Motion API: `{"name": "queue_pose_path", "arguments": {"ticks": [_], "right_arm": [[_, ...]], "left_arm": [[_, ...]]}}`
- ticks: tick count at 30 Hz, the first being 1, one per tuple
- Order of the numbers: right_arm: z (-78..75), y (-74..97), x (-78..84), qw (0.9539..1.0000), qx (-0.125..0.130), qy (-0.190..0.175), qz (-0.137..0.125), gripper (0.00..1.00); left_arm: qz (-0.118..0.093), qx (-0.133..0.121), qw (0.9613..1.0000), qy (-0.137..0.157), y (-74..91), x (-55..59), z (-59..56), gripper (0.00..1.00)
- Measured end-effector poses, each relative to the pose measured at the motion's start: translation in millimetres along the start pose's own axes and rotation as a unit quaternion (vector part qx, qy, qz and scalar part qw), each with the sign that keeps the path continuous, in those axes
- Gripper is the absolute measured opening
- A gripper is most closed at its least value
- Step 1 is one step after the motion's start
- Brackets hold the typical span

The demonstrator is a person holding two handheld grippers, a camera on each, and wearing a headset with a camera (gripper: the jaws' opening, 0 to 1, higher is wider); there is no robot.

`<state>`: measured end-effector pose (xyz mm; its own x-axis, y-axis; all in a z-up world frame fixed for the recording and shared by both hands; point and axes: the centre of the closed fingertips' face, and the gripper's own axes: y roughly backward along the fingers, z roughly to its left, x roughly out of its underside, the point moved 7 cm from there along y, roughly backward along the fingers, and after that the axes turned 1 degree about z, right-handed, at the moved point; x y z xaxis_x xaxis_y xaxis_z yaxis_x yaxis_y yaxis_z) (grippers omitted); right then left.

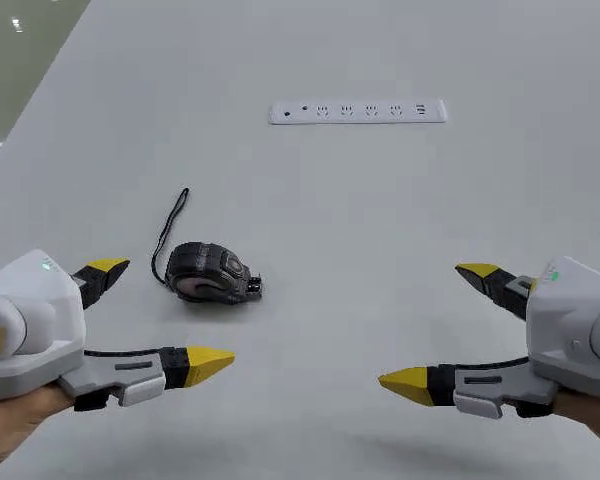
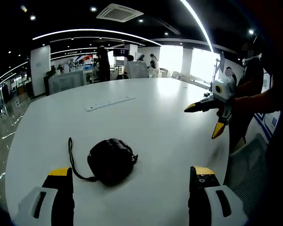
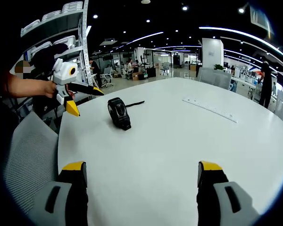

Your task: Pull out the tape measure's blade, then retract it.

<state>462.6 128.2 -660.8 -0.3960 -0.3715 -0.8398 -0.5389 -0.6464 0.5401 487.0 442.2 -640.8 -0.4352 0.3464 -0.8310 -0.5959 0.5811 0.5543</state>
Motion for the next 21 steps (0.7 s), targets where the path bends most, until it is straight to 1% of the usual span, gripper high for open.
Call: {"name": "queue_pose_path", "arguments": {"ticks": [3, 8, 15, 21], "right_arm": [[0.5, 3.5, 1.4, 1.0, 0.002, -0.003, 0.003, 1.0], [3.6, 7.5, -0.3, 1.0, 0.002, -0.008, -0.002, 1.0], [5.7, 10.1, 0.4, 0.9999, 0.002, -0.017, -0.003, 1.0], [4.9, 12.4, 0.9, 0.9999, 0.001, -0.017, -0.002, 1.0]], "left_arm": [[0.002, -0.001, 1.0, 0.006, 2.7, 1.8, -0.6, 1.0], [-0.004, -0.004, 1.0, 0.006, 7.5, 0.6, -2.1, 1.0], [-0.007, 0.002, 1.0, 0.005, 9.4, -1.4, -4.1, 1.0], [-0.004, 0.002, 1.0, 0.001, 10.7, -1.5, -6.8, 1.0]]}}
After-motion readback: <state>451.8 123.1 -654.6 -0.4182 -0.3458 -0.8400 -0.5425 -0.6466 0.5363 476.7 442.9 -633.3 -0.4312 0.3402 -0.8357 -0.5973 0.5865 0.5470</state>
